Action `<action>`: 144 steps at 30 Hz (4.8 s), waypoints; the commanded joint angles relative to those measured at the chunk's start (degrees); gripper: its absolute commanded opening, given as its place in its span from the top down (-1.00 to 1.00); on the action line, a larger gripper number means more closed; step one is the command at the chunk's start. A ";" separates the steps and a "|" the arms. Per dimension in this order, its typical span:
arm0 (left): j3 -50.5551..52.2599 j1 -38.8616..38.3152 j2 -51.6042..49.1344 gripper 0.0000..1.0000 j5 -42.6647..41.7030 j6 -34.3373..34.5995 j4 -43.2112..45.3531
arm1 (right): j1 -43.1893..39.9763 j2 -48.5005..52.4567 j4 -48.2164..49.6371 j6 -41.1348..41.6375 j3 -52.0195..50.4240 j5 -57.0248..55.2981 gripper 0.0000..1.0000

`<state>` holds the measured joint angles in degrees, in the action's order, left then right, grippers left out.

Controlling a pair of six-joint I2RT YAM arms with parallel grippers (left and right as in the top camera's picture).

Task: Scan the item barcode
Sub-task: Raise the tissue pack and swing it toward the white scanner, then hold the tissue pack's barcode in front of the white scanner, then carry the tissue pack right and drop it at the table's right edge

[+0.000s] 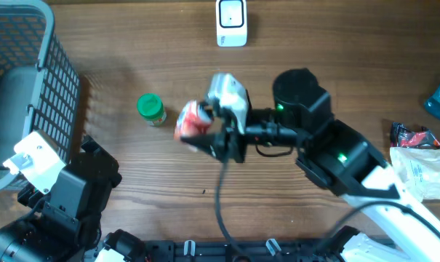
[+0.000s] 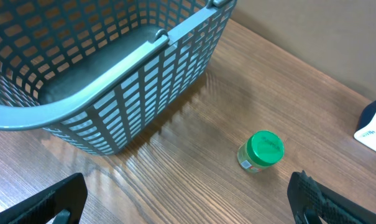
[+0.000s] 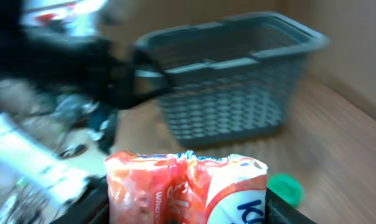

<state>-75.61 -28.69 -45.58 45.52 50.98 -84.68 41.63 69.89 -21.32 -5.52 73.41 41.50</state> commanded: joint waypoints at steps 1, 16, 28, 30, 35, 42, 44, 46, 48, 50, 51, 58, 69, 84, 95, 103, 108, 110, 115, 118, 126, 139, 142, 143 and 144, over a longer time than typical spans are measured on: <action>-0.42 0.52 -0.17 -1.00 0.11 0.92 -0.02 | -2.73 -3.41 -0.26 -8.11 0.96 17.14 -0.18; -0.42 0.52 -0.17 -1.00 0.11 0.92 -0.02 | -13.20 -4.74 11.45 -7.98 0.96 47.30 -0.16; -0.42 0.52 -0.17 -1.00 0.11 0.92 -0.02 | -13.20 -4.48 11.15 -7.43 0.96 43.60 -0.01; -0.42 0.52 -0.17 -1.00 0.11 0.92 -0.02 | -13.20 -4.04 10.51 -5.64 0.94 39.82 -0.02; -0.42 0.52 -0.17 -1.00 0.11 0.92 -0.02 | -13.20 0.13 9.70 -2.54 0.94 26.99 -0.15; -0.42 0.52 -0.17 -1.00 0.11 0.92 -0.02 | -13.22 13.40 11.06 13.14 0.94 3.08 -0.19; -0.42 0.52 -0.17 -1.00 0.11 0.92 -0.02 | -13.22 17.25 14.38 18.38 0.94 0.61 -0.20; -0.42 0.52 -0.17 -1.00 0.11 0.92 -0.02 | -13.35 20.44 18.58 25.20 0.94 -3.34 -0.20; -0.42 0.52 -0.17 -1.00 0.11 0.92 -0.02 | -13.86 24.00 24.59 35.12 0.94 -6.45 -0.28; -0.42 0.52 -0.17 -1.00 0.11 0.92 -0.02 | -14.99 27.34 31.91 45.16 0.94 -6.91 -0.28; -0.42 0.52 -0.17 -1.00 0.11 0.92 -0.02 | -15.74 29.14 36.28 50.93 0.94 -7.30 -0.28; -0.42 0.52 -0.17 -1.00 0.11 0.92 -0.02 | -20.65 42.91 62.82 83.03 0.96 -16.87 -0.30; -0.42 0.52 -0.17 -1.00 0.11 0.92 -0.02 | -20.17 67.14 70.12 109.74 28.50 -23.96 -0.29; -0.42 0.52 -0.17 -1.00 0.11 0.92 -0.02 | -21.05 69.09 43.80 124.21 37.16 -29.29 -0.43; -0.42 0.52 -0.17 -1.00 0.11 0.92 -0.02 | -21.90 75.03 43.52 124.21 37.16 -27.61 -0.41; -0.42 0.52 -0.17 -1.00 0.11 0.92 -0.02 | -23.67 75.06 44.37 124.23 37.16 -24.00 -0.35; -0.42 0.52 -0.17 -1.00 0.11 0.90 -0.02 | -23.71 75.06 45.64 124.23 37.16 -22.08 -0.31; -0.42 0.52 -0.17 -1.00 0.11 0.92 -0.02 | -23.71 75.06 46.71 124.21 37.16 -21.07 -0.30; -0.42 0.52 -0.17 -1.00 0.11 0.92 -0.02 | -23.82 75.06 53.40 124.21 37.16 -17.42 -0.25; -0.42 0.52 -0.17 -1.00 0.11 0.92 -0.02 | -23.82 75.01 56.11 124.19 37.16 -16.98 -0.23; -0.42 0.52 -0.17 -1.00 0.11 0.92 -0.02 | -23.87 74.77 66.23 115.78 37.16 -10.01 -0.39; -0.42 0.52 -0.17 -1.00 0.11 0.92 -0.02 | -23.89 56.89 44.52 75.89 37.16 -2.36 -0.11; -0.42 0.52 -0.17 -1.00 0.11 0.92 -0.02 | -23.87 48.17 24.30 59.56 37.16 -11.93 -0.11; -0.42 0.52 -0.17 -1.00 0.11 0.92 -0.02 | -23.80 44.59 14.62 54.21 37.16 -19.39 -0.11; -0.42 0.52 -0.17 -1.00 0.11 0.92 -0.02 | -23.82 41.33 5.55 49.68 37.16 -28.06 -0.12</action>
<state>-75.59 -28.42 -45.56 45.32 51.00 -84.82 17.82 123.02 2.63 67.31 109.91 34.35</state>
